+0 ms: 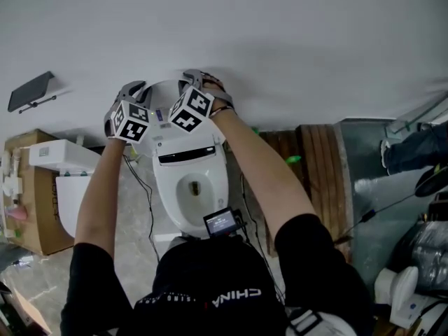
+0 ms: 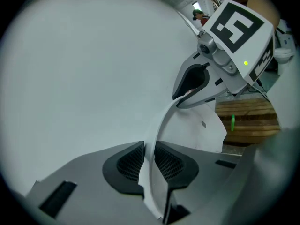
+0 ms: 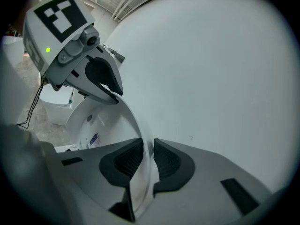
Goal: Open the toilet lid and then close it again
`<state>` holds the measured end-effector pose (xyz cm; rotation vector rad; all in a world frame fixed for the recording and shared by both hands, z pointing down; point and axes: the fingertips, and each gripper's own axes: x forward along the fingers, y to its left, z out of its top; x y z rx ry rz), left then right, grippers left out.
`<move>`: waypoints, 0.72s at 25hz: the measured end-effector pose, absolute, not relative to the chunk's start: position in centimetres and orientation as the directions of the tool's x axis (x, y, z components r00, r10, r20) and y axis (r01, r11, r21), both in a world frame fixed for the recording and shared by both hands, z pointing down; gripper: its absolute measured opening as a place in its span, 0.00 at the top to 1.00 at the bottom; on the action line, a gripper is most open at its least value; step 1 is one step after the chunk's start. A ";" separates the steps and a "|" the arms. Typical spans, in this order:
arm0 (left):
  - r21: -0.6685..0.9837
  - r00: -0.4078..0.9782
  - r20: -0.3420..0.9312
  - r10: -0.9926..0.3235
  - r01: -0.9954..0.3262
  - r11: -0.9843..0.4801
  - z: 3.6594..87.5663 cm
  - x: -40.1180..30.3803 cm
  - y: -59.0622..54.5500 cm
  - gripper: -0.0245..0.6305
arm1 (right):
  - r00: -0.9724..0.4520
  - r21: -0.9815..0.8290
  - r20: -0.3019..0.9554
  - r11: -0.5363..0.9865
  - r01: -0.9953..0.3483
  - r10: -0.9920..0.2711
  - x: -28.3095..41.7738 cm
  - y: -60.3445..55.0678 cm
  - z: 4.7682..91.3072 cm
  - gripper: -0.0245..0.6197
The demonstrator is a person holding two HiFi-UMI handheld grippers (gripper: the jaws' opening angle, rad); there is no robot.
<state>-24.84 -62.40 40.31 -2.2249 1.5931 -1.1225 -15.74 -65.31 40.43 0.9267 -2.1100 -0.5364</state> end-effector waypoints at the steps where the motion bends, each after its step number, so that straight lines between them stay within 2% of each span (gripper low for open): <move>1: -0.542 0.138 0.471 -0.871 -0.734 -0.410 40.3 -24.9 -62.7 0.85 | -0.444 0.637 0.460 0.634 -0.438 -0.769 -15.7 -65.5 40.4 0.85; 6: -0.535 0.131 0.487 -0.864 -0.737 -0.413 40.5 -25.2 -63.8 0.85 | -0.405 0.668 0.406 0.568 -0.481 -0.819 -15.0 -66.3 40.8 0.85; 12: -0.519 0.132 0.481 -0.867 -0.754 -0.403 40.6 -25.4 -64.5 0.85 | -0.413 0.613 0.484 0.635 -0.470 -0.772 -15.1 -67.3 41.0 0.87; 18: -0.515 0.138 0.490 -0.861 -0.751 -0.413 40.7 -25.4 -64.6 0.85 | -0.404 0.604 0.494 0.638 -0.478 -0.770 -15.1 -67.5 41.2 0.87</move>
